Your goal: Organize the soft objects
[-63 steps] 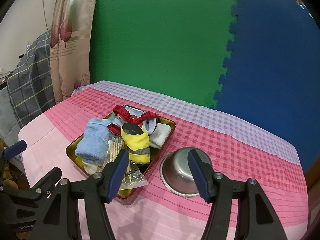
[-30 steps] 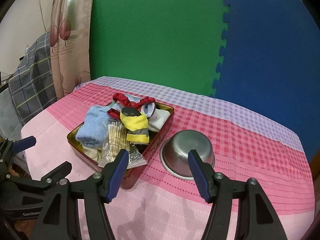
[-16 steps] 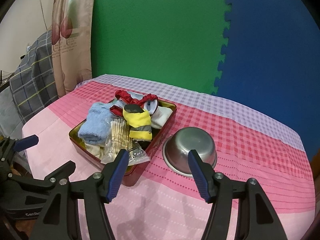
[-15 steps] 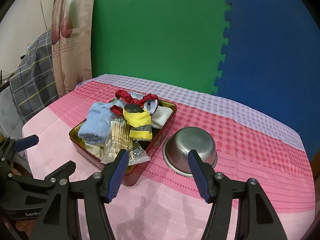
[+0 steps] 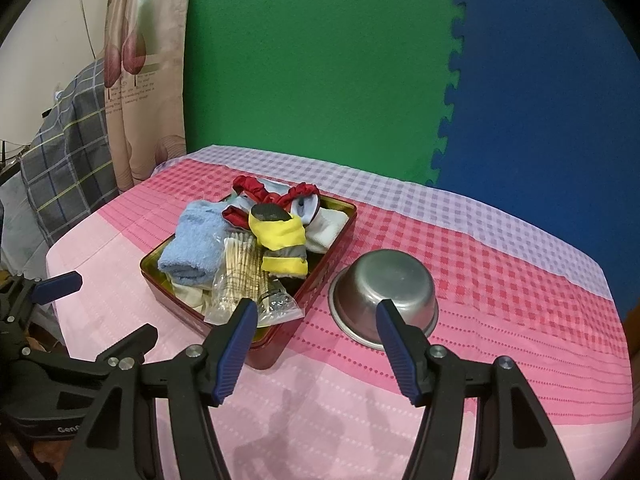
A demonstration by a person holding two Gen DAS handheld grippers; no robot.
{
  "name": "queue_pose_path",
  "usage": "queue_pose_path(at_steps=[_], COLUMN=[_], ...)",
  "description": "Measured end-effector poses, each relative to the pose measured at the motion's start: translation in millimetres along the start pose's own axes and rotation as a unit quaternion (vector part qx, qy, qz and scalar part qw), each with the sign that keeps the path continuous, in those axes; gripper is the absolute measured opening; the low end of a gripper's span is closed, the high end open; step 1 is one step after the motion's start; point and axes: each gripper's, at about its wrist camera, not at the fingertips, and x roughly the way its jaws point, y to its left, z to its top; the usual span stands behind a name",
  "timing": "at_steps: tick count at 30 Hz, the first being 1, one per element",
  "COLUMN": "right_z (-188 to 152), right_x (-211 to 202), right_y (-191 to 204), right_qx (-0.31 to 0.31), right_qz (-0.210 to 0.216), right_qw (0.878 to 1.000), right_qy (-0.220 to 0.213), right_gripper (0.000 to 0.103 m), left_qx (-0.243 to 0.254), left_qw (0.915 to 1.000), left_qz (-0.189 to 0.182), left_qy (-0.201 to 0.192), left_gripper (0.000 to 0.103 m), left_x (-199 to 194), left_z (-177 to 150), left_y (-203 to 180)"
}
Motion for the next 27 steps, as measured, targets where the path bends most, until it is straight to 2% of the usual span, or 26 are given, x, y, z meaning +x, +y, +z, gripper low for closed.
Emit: queue_pose_path(at_steps=[27], right_z=[-3.6], right_x=[3.3], right_y=[-1.1], right_qx=[0.0], right_qz=[0.004], right_qw=[1.0], right_qy=[0.008], right_gripper=[0.063], left_qx=[0.009], left_qw=[0.9997], left_qz=[-0.006], left_qy=[0.022], left_gripper=[0.102], left_x=[7.4], left_z=[-2.3], left_y=[-3.1])
